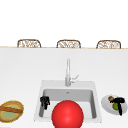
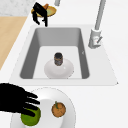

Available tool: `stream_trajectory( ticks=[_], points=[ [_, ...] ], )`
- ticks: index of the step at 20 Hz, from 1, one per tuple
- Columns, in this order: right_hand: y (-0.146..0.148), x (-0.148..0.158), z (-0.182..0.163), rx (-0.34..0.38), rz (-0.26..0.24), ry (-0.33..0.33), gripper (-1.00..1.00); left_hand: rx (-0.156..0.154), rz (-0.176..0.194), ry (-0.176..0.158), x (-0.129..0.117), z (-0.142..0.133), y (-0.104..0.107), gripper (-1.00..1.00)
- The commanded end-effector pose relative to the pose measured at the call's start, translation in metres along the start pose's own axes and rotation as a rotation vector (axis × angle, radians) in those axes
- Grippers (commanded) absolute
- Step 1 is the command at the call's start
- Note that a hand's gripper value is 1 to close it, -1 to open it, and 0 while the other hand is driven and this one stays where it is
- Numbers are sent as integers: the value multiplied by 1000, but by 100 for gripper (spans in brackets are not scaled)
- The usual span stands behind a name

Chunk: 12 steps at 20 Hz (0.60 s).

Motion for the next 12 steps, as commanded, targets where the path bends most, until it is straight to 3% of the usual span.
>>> stream_trajectory(
  ticks=[1, 6, 12],
  points=[
    [-5, 1, -11, 5, 33, 32, -100, 0, 0, 0, 0, 0, 0, 0],
    [-10, -8, -8, -13, 21, 20, -100, 0, 0, 0, 0, 0, 0, 0],
    [-7, -10, -25, 3, 56, 39, -100, 0, 0, 0, 0, 0, 0, 0]
  ],
)
